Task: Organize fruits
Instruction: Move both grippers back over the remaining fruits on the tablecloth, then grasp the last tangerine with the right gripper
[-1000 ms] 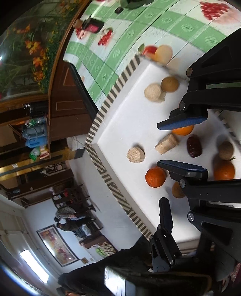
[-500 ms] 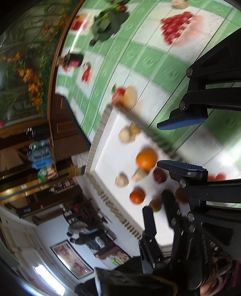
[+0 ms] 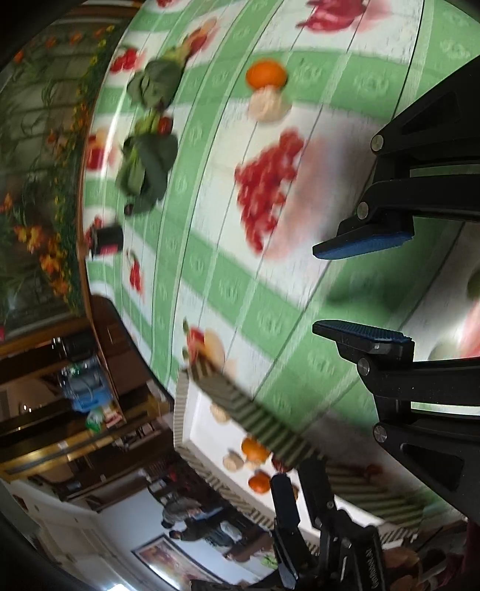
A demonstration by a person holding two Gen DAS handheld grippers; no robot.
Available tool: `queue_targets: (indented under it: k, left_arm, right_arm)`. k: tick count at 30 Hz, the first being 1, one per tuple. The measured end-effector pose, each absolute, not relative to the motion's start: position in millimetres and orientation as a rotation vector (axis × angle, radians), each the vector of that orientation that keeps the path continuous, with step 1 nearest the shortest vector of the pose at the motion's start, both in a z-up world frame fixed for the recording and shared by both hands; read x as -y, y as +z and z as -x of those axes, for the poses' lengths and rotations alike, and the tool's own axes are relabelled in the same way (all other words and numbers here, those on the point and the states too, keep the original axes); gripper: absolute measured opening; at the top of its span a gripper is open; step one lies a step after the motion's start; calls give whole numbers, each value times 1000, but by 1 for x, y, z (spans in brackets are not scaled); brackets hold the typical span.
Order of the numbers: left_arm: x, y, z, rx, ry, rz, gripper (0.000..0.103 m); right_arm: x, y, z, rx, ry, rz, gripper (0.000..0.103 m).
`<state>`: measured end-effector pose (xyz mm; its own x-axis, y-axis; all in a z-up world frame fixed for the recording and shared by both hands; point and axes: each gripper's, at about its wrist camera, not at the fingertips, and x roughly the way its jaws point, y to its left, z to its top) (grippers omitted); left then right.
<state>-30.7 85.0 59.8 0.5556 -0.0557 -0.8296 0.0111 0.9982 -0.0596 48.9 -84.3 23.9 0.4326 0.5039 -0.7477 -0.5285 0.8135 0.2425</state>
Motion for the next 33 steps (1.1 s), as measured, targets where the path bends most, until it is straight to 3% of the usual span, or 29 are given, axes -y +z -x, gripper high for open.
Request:
queue_targets:
  k: [15,33]
  left_arm:
    - [-21,65,4,-999,-157,-9,54]
    - [39,55,-57,-1056,-256,-37,53]
  right_arm:
    - [197,14,-95,-925,398,27,33]
    - [188,14,-137,-894,491,49,30]
